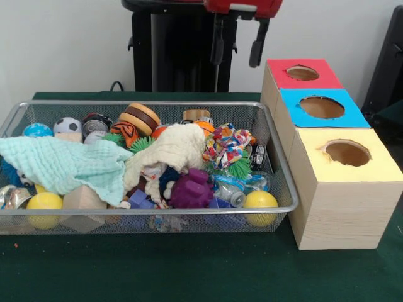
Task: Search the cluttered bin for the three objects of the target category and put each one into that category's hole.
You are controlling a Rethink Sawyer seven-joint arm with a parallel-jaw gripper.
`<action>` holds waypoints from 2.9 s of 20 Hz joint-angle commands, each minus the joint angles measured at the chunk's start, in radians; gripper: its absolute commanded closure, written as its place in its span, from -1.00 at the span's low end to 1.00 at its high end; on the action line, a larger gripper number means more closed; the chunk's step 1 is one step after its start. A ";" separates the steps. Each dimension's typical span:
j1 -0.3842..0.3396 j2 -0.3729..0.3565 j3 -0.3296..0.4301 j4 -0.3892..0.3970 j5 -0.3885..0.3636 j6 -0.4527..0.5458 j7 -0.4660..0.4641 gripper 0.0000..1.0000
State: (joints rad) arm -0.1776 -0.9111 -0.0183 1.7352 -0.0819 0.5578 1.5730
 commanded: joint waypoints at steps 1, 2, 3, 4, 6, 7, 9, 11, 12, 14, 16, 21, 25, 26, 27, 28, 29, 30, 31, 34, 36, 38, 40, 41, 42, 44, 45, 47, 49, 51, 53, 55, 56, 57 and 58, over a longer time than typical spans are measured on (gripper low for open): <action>-0.037 0.124 0.131 -0.053 -0.071 -0.093 -0.014 -1.00; -0.040 0.138 0.140 -0.051 -0.075 -0.122 -0.007 -1.00; -0.039 0.150 0.144 -0.052 -0.078 -0.141 0.006 -1.00; -0.036 0.163 0.146 -0.062 -0.081 -0.148 0.012 -1.00; -0.029 0.179 0.144 -0.076 -0.082 -0.152 0.029 -1.00; -0.026 0.186 0.145 -0.084 -0.081 -0.150 0.034 -1.00; -0.022 0.200 0.146 -0.093 -0.077 -0.152 0.044 -1.00; -0.012 0.213 0.142 -0.108 -0.073 -0.151 0.053 -1.00; -0.006 0.218 0.138 -0.119 -0.072 -0.144 0.057 -1.00; 0.007 0.232 0.124 -0.133 -0.074 -0.144 0.070 -1.00; 0.016 0.242 0.109 -0.148 -0.082 -0.145 0.075 -1.00; 0.034 0.294 0.060 -0.169 -0.089 -0.142 0.102 -1.00; 0.067 0.299 -0.002 -0.156 -0.116 -0.155 0.128 -1.00; 0.074 0.312 -0.016 -0.166 -0.121 -0.160 0.135 -1.00; 0.081 0.320 -0.026 -0.168 -0.121 -0.161 0.145 -1.00; 0.088 0.328 -0.037 -0.167 -0.119 -0.159 0.157 -1.00; 0.087 0.340 -0.043 -0.174 -0.122 -0.170 0.156 -1.00; 0.092 0.345 -0.052 -0.176 -0.122 -0.179 0.162 -1.00; 0.088 0.357 -0.055 -0.185 -0.120 -0.182 0.159 -1.00; 0.088 0.379 -0.065 -0.194 -0.107 -0.190 0.161 -1.00; 0.086 0.389 -0.069 -0.194 -0.105 -0.203 0.161 -1.00; 0.092 0.400 -0.081 -0.196 -0.101 -0.205 0.167 -1.00; 0.102 0.423 -0.099 -0.216 -0.090 -0.189 0.178 -1.00; 0.106 0.435 -0.106 -0.217 -0.079 -0.172 0.187 -1.00; 0.108 0.446 -0.110 -0.212 -0.068 -0.162 0.197 -1.00; 0.114 0.465 -0.117 -0.208 -0.061 -0.167 0.204 -1.00; 0.114 0.471 -0.116 -0.206 -0.057 -0.169 0.205 -1.00; 0.115 0.479 -0.114 -0.199 -0.049 -0.176 0.207 -1.00; 0.111 0.487 -0.102 -0.194 -0.045 -0.193 0.202 -1.00; 0.057 0.488 -0.015 -0.163 -0.027 -0.255 0.178 -1.00; -0.007 0.484 0.090 -0.134 -0.019 -0.328 0.147 -1.00; -0.028 0.469 0.136 -0.122 -0.005 -0.330 0.147 -1.00; -0.030 0.458 0.145 -0.115 -0.003 -0.333 0.153 -1.00; -0.026 0.449 0.147 -0.111 0.000 -0.331 0.161 -1.00; -0.023 0.438 0.148 -0.098 0.000 -0.337 0.172 -1.00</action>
State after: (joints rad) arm -0.1613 -0.4818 -0.0303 1.5703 -0.1306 0.2886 1.5732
